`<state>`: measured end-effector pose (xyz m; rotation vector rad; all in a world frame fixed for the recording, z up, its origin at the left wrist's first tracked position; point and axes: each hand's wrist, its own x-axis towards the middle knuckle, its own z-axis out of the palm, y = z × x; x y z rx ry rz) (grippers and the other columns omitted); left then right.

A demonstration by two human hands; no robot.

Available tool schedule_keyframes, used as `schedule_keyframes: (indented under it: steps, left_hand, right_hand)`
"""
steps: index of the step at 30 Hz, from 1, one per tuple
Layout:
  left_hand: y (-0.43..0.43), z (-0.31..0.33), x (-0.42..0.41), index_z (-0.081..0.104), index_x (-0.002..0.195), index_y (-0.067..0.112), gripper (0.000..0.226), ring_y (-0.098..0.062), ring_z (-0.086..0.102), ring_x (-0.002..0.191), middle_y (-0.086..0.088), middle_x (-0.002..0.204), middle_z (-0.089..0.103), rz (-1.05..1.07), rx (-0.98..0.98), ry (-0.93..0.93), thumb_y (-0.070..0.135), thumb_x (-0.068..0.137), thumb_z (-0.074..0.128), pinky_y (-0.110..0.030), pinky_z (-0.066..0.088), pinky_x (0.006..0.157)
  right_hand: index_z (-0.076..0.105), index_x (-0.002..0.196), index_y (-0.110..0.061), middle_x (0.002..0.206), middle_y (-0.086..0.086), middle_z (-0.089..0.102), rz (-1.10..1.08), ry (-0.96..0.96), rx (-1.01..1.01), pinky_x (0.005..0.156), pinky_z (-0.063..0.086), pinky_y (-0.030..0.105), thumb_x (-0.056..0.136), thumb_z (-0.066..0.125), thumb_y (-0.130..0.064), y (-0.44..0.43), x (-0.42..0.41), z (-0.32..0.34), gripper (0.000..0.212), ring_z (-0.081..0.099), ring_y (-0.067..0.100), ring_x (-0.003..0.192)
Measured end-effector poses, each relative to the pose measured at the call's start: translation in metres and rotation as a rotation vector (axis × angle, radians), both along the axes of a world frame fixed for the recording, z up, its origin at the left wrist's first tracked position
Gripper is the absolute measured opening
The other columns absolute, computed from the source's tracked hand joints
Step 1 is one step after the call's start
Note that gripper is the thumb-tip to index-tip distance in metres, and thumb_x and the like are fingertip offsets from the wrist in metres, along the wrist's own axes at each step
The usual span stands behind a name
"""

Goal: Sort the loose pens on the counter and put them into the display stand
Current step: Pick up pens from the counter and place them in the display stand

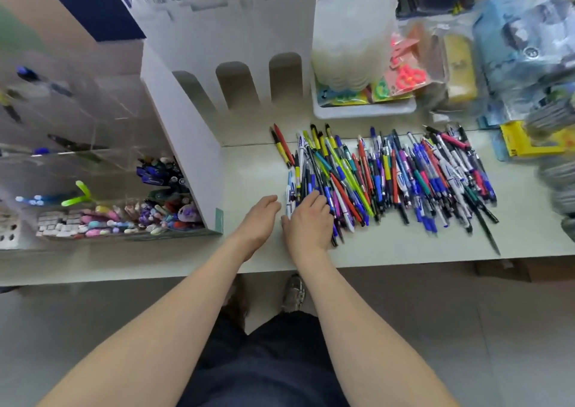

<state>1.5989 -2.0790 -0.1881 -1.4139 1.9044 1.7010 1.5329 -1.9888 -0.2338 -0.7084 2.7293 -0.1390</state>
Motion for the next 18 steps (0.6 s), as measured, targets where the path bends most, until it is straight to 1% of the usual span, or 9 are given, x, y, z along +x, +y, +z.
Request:
schedule_keyframes:
  steps: [2, 4, 6, 7, 9, 12, 14, 16, 18]
  left_hand:
    - [-0.003, -0.001, 0.000, 0.043, 0.160, 0.020, 0.051, -0.020, 0.042, 0.148, 0.004, 0.165, 0.042, 0.021, -0.005, -0.009, 0.031, 0.110, 0.041, -0.043, 0.029, 0.127]
    - [-0.007, -0.004, 0.003, 0.050, 0.155, 0.024, 0.048, -0.018, 0.046, 0.144, 0.005, 0.162, 0.047, 0.043, 0.000, -0.014, 0.033, 0.108, 0.042, -0.043, 0.032, 0.126]
    - [-0.009, -0.008, 0.004, 0.066, 0.133, 0.031, 0.038, -0.012, 0.054, 0.131, 0.008, 0.148, 0.059, 0.059, 0.000, -0.010, 0.036, 0.104, 0.042, -0.044, 0.037, 0.123]
    - [-0.011, -0.009, 0.005, 0.069, 0.123, 0.032, 0.035, -0.010, 0.056, 0.128, 0.009, 0.141, 0.063, 0.065, 0.003, -0.004, 0.037, 0.103, 0.041, -0.044, 0.039, 0.121]
    - [-0.011, -0.004, 0.004, 0.067, 0.122, 0.030, 0.031, -0.012, 0.056, 0.129, 0.008, 0.140, 0.062, 0.098, 0.008, 0.005, 0.036, 0.107, 0.040, -0.041, 0.039, 0.119]
    - [-0.013, -0.002, 0.008, 0.056, 0.146, 0.025, 0.040, -0.021, 0.052, 0.135, 0.004, 0.149, 0.055, 0.120, 0.008, -0.004, 0.035, 0.111, 0.040, -0.037, 0.037, 0.115]
    - [-0.016, -0.003, 0.010, 0.048, 0.156, 0.023, 0.048, -0.022, 0.049, 0.142, 0.003, 0.158, 0.050, 0.106, 0.007, -0.021, 0.035, 0.110, 0.040, -0.039, 0.034, 0.122]
    - [-0.018, -0.003, 0.011, 0.045, 0.159, 0.023, 0.050, -0.021, 0.049, 0.143, 0.002, 0.159, 0.049, 0.096, 0.009, -0.025, 0.033, 0.110, 0.038, -0.038, 0.034, 0.122]
    - [-0.019, -0.002, 0.010, 0.047, 0.158, 0.022, 0.047, -0.020, 0.054, 0.133, 0.000, 0.151, 0.055, 0.080, -0.002, -0.017, 0.028, 0.111, 0.038, -0.032, 0.038, 0.111]
  right_hand:
    - [0.037, 0.148, 0.010, 0.135, 0.021, 0.057, -0.029, 0.021, 0.021, 0.097, 0.054, 0.035, 0.094, 0.073, -0.045, -0.011, 0.004, -0.008, 0.084, 0.062, 0.030, 0.117]
    - [0.047, 0.140, 0.008, 0.125, 0.017, 0.062, -0.025, 0.008, 0.048, 0.090, 0.053, 0.033, 0.099, 0.063, -0.028, -0.020, 0.008, -0.010, 0.057, 0.065, 0.027, 0.108]
    - [0.056, 0.132, 0.005, 0.114, 0.012, 0.064, -0.023, -0.061, 0.088, 0.080, 0.052, 0.030, 0.102, 0.053, -0.020, -0.028, 0.009, -0.005, 0.039, 0.065, 0.024, 0.098]
    - [0.058, 0.129, 0.004, 0.111, 0.011, 0.064, -0.023, -0.101, 0.109, 0.076, 0.052, 0.029, 0.103, 0.051, -0.018, -0.031, 0.008, -0.002, 0.035, 0.066, 0.023, 0.094]
    - [0.055, 0.132, 0.009, 0.114, 0.015, 0.063, -0.027, -0.171, 0.142, 0.073, 0.055, 0.029, 0.106, 0.047, -0.015, -0.037, 0.005, -0.002, 0.036, 0.068, 0.024, 0.092]
    - [0.036, 0.147, 0.015, 0.126, 0.023, 0.060, -0.032, -0.152, 0.128, 0.071, 0.059, 0.032, 0.110, 0.040, -0.013, -0.043, -0.003, -0.007, 0.047, 0.071, 0.029, 0.098]
    - [0.027, 0.150, 0.014, 0.130, 0.027, 0.058, 0.019, -0.100, 0.147, 0.072, 0.060, 0.035, 0.111, 0.039, -0.015, -0.044, -0.008, -0.010, 0.050, 0.072, 0.033, 0.103]
    - [0.025, 0.150, 0.012, 0.133, 0.030, 0.057, 0.043, -0.091, 0.182, 0.070, 0.059, 0.037, 0.110, 0.044, -0.017, -0.043, -0.012, -0.008, 0.053, 0.072, 0.035, 0.106]
    - [0.026, 0.149, 0.011, 0.131, 0.028, 0.059, 0.053, -0.118, 0.229, 0.061, 0.052, 0.037, 0.106, 0.054, -0.015, -0.041, -0.016, -0.006, 0.057, 0.071, 0.033, 0.106]
